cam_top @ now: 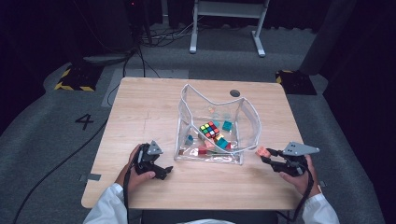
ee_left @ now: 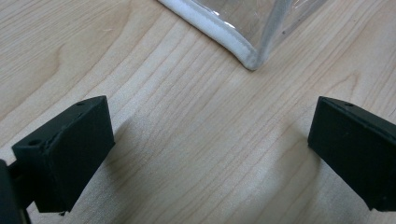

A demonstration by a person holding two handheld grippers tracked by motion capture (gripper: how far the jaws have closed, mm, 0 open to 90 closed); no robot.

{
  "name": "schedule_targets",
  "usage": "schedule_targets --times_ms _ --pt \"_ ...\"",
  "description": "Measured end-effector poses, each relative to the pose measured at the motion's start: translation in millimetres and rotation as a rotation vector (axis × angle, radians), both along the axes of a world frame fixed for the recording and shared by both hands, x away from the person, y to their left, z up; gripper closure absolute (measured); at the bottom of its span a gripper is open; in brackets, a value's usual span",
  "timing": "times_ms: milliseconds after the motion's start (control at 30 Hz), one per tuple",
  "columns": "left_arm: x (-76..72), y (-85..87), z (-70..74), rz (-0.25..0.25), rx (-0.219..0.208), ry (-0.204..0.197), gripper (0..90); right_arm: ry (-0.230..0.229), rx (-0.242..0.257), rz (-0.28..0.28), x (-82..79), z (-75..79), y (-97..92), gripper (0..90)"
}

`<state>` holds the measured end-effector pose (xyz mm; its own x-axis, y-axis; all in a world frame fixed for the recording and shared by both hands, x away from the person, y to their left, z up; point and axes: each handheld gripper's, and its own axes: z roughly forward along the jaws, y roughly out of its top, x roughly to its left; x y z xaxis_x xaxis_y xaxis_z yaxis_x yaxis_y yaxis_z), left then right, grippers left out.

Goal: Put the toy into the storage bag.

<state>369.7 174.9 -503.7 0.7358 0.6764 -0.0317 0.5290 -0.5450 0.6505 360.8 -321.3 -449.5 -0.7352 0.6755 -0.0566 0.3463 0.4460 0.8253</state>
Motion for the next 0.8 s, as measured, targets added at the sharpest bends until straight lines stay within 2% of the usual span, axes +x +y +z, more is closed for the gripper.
schedule_targets --times_ms 167,300,400,633,800 --pt "0.2 0.0 -0.2 -0.001 -0.001 -0.001 0.3 -0.014 0.011 -0.048 14.0 9.4 -9.8 59.2" --pt "0.2 0.0 -0.1 -0.001 -0.001 0.0 0.3 -0.027 0.028 -0.064 23.2 19.3 -13.6 59.2" --pt "0.2 0.0 -0.1 -0.001 0.0 0.0 0.3 -0.048 0.022 -0.08 31.0 26.5 -14.5 59.2" --pt "0.2 0.0 -0.1 -0.001 -0.001 0.0 0.3 -0.079 0.011 -0.095 48.3 46.1 -12.1 59.2" --pt "0.2 0.0 -0.1 -0.001 0.0 0.0 0.3 -0.096 0.041 -0.103 60.0 58.7 -11.9 59.2"
